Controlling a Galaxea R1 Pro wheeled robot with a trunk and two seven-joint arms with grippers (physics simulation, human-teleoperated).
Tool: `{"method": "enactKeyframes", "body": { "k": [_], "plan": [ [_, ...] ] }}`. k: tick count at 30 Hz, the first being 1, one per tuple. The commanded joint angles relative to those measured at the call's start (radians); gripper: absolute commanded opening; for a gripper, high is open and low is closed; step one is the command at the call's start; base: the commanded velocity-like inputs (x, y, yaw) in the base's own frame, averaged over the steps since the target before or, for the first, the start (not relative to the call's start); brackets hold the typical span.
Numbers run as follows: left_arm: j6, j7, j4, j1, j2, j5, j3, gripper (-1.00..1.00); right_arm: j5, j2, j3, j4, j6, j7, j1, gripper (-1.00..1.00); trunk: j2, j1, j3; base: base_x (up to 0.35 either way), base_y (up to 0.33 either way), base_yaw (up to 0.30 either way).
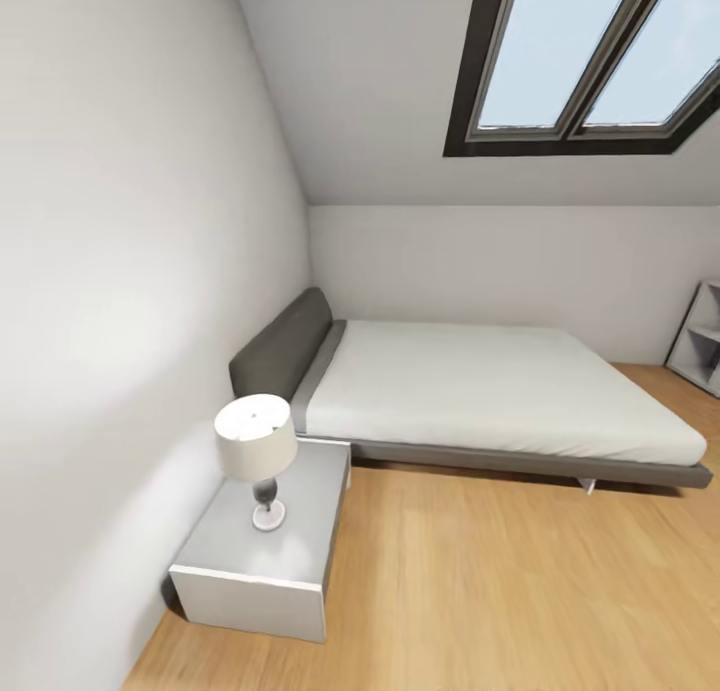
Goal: Attach the digital camera to the camera tripod in the bedroom.
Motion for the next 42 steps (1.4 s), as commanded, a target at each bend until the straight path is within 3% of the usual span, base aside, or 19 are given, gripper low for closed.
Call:
{"method": "enactKeyframes", "body": {
  "k": [1, 9, 13, 15, 42],
  "plan": [
    [-0.002, 0.0, 0.0, 0.0, 0.0, 0.014, 0.001, 1.0, 0.003, 0.0, 0.0, 0.0, -0.003, 0.0, 0.0, 1.0, 0.0, 0.0, -0.001, 0.0, 0.021, -0.224],
    [-0.004, 0.004, -0.002, 0.0, 0.002, 0.135, 0.012, 1.0, 0.005, 0.0, 0.0, 0.0, -0.003, 0.0, 0.0, 1.0, 0.0, 0.0, -0.001, 0.0, 0.006, -0.241],
    [-0.016, 0.006, -0.005, 0.0, 0.005, 0.219, 0.013, 1.0, 0.007, 0.0, 0.0, 0.0, -0.002, 0.0, 0.0, 1.0, 0.0, 0.0, -0.001, 0.0, 0.001, -0.247],
    [-0.019, 0.006, -0.005, 0.0, 0.005, 0.234, 0.013, 1.0, 0.007, 0.0, 0.0, 0.0, -0.003, 0.0, 0.0, 1.0, 0.0, 0.0, -0.001, 0.0, 0.0, -0.248],
    [-0.022, -0.001, -0.004, 0.0, 0.006, 0.242, 0.005, 1.0, 0.01, -0.003, 0.002, 0.0, 0.001, 0.006, 0.0, 1.0, 0.0, 0.0, -0.001, 0.0, 0.0, -0.248]
  ]
}}
